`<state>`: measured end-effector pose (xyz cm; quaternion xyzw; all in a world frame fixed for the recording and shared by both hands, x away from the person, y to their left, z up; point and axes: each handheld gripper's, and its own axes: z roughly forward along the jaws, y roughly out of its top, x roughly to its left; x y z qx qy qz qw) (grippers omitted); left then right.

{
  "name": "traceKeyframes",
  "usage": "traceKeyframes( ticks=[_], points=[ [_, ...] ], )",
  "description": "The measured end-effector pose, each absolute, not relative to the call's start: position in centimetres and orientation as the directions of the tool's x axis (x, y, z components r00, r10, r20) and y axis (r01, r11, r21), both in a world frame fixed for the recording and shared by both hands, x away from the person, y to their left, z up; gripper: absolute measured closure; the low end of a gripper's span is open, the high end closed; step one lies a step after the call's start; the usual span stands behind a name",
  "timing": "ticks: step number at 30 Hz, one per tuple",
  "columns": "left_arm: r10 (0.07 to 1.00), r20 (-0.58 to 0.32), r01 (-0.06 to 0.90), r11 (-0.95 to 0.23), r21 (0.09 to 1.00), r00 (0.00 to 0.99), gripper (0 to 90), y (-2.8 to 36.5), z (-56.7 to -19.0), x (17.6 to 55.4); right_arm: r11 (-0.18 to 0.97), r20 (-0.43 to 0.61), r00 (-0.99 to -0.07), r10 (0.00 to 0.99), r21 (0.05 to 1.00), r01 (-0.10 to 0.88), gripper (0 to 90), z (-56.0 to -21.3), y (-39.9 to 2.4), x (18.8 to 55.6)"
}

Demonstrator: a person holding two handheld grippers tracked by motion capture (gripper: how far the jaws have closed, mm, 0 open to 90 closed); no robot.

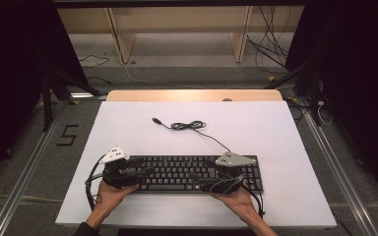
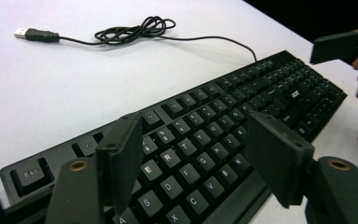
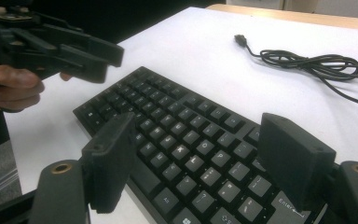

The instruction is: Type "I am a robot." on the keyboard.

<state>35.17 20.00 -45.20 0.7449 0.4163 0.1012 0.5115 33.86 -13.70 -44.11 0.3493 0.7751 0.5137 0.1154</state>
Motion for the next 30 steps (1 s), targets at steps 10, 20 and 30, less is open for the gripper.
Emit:
traceKeyframes(
  ticks=[10, 20, 30],
  points=[
    [0.719, -0.291, 0.501, -0.091, 0.861, 0.631, 31.0, 20.9, -45.3, 34.0, 0.235, 0.177, -0.733, 0.657, 0.876, 0.422, 29.3, -44.2, -13.2, 34.2],
    [0.72, -0.293, 0.496, -0.081, 0.864, 0.629, 28.1, 21.3, -45.5, 33.4, 0.266, 0.164, -0.736, 0.657, 0.863, 0.429, 32.5, -44.4, -12.4, 34.8],
    [0.723, -0.294, 0.494, -0.074, 0.866, 0.624, 27.6, 21.4, -45.5, 33.2, 0.306, 0.172, -0.741, 0.649, 0.833, 0.462, 51.5, -44.9, -11.4, 35.5]
  ],
)
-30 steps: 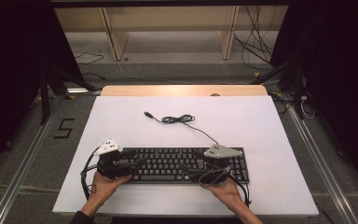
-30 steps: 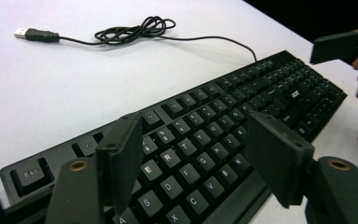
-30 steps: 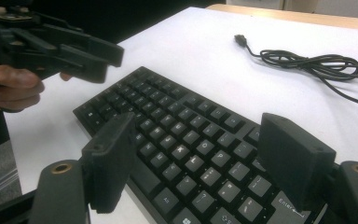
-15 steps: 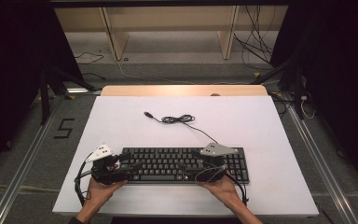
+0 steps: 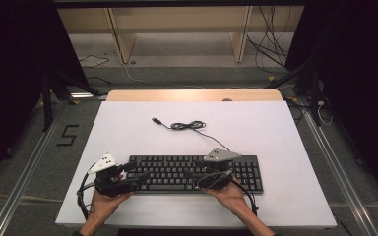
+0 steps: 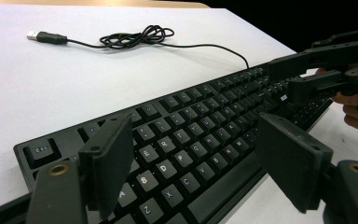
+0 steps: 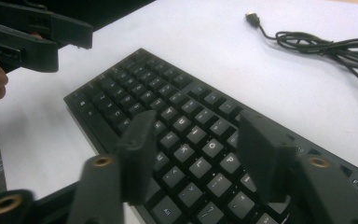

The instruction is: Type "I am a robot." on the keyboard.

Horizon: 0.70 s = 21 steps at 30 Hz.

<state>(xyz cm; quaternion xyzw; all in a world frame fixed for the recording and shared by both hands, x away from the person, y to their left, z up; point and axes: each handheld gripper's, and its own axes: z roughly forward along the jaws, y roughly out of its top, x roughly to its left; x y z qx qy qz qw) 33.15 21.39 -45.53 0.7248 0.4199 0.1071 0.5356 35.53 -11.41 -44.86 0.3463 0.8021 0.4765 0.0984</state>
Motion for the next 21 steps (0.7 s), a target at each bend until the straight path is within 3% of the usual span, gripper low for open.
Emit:
traceKeyframes(
  ticks=[13, 21],
  points=[
    [0.726, -0.286, 0.486, -0.076, 0.871, 0.625, 27.2, 21.2, -45.5, 33.0, 0.355, 0.161, -0.745, 0.648, 0.801, 0.482, 78.8, -45.3, -10.8, 36.7],
    [0.725, -0.282, 0.484, -0.081, 0.871, 0.629, 27.2, 21.1, -45.5, 33.0, 0.384, 0.148, -0.732, 0.665, 0.773, 0.506, 85.4, -45.9, -10.3, 37.6]
  ],
)
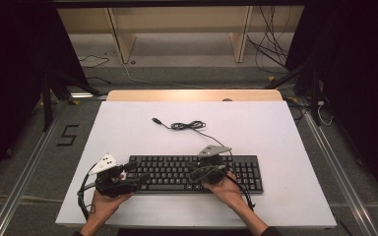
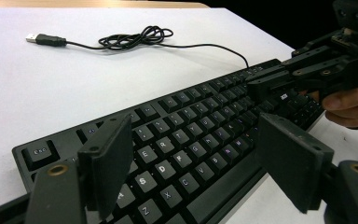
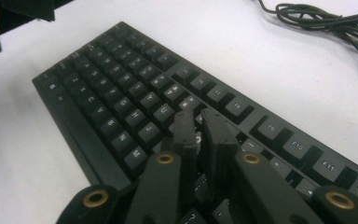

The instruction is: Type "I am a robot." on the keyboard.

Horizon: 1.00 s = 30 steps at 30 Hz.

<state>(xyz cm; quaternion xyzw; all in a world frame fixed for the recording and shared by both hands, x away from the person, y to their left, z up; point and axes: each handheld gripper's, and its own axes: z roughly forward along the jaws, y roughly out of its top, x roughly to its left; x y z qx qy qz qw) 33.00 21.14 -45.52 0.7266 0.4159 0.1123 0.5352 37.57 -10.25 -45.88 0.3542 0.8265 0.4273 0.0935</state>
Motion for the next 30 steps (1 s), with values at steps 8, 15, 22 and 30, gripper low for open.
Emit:
traceKeyframes(
  ticks=[8, 15, 22, 30],
  points=[
    [0.722, -0.278, 0.48, -0.086, 0.873, 0.634, 27.1, 21.1, -45.5, 33.0, 0.406, 0.129, -0.725, 0.676, 0.756, 0.513, 90.0, -46.4, -9.4, 38.3],
    [0.722, -0.275, 0.478, -0.087, 0.874, 0.635, 27.0, 21.1, -45.5, 33.0, 0.437, 0.12, -0.729, 0.674, 0.731, 0.524, 90.0, -47.0, -8.5, 38.7],
    [0.722, -0.274, 0.477, -0.088, 0.874, 0.635, 27.1, 21.1, -45.5, 33.0, 0.452, 0.099, -0.721, 0.686, 0.719, 0.528, 90.0, -47.4, -8.1, 39.1],
    [0.724, -0.274, 0.479, -0.088, 0.873, 0.633, 27.0, 21.2, -45.5, 33.0, 0.462, 0.088, -0.721, 0.687, 0.713, 0.528, 90.0, -47.7, -7.9, 39.1]
  ],
)
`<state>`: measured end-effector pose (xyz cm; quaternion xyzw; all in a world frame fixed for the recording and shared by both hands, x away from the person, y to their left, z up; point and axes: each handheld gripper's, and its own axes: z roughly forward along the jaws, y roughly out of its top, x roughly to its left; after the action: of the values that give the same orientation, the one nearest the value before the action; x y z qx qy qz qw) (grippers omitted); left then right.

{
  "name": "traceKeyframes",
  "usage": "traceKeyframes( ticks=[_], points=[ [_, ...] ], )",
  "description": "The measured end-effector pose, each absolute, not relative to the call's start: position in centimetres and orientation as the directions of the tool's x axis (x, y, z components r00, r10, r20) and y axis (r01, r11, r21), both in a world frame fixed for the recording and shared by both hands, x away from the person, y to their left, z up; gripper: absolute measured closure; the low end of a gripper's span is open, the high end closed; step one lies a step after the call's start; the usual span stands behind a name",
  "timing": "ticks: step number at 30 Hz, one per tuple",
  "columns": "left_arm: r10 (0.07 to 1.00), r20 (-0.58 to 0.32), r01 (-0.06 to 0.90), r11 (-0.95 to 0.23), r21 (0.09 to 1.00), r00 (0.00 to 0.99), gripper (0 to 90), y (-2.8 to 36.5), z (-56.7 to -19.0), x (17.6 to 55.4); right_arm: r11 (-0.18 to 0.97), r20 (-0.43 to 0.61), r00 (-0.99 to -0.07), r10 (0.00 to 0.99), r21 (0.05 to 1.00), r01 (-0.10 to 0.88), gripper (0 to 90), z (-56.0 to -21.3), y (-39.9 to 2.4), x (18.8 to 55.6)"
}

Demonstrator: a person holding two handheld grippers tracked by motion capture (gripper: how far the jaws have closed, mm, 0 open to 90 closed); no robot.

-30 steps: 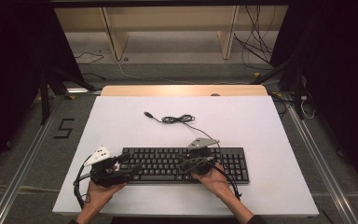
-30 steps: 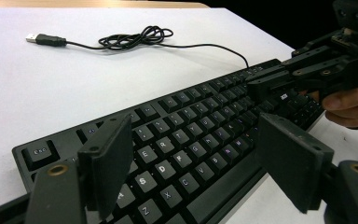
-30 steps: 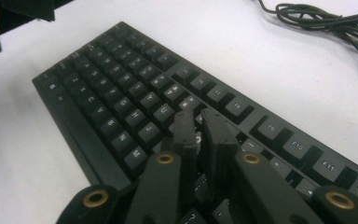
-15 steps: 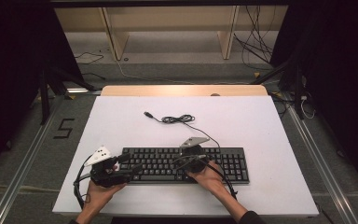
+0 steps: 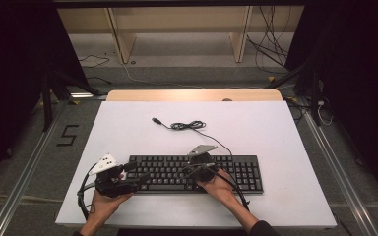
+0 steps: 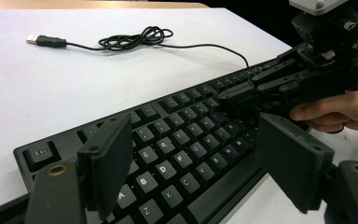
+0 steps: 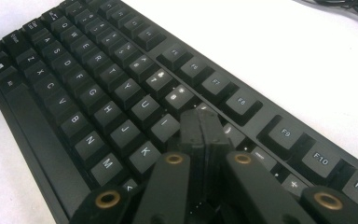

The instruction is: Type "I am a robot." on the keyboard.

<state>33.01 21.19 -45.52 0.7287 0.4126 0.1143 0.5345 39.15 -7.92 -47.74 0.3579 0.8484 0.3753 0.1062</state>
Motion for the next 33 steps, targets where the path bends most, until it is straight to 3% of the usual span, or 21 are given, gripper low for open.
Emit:
traceKeyframes(
  ticks=[8, 15, 17, 22, 33],
  points=[
    [0.728, -0.275, 0.479, -0.084, 0.874, 0.628, 27.1, 21.4, -45.5, 33.1, 0.419, 0.124, -0.717, 0.686, 0.739, 0.528, 90.0, -47.2, -8.4, 39.1],
    [0.731, -0.275, 0.474, -0.075, 0.877, 0.624, 27.1, 21.5, -45.5, 33.1, 0.329, 0.184, -0.72, 0.669, 0.795, 0.509, 77.1, -45.8, -9.4, 38.3],
    [0.732, -0.275, 0.475, -0.076, 0.877, 0.624, 27.1, 21.6, -45.5, 33.1, 0.309, 0.194, -0.728, 0.658, 0.812, 0.496, 66.1, -45.5, -9.8, 37.9],
    [0.733, -0.276, 0.474, -0.072, 0.878, 0.622, 27.1, 21.6, -45.5, 33.1, 0.275, 0.197, -0.74, 0.643, 0.842, 0.463, 48.9, -44.8, -10.5, 36.8],
    [0.739, -0.278, 0.472, -0.06, 0.879, 0.613, 27.1, 21.9, -45.5, 33.2, 0.245, 0.213, -0.753, 0.623, 0.861, 0.446, 33.6, -44.3, -10.8, 36.1]
  ],
)
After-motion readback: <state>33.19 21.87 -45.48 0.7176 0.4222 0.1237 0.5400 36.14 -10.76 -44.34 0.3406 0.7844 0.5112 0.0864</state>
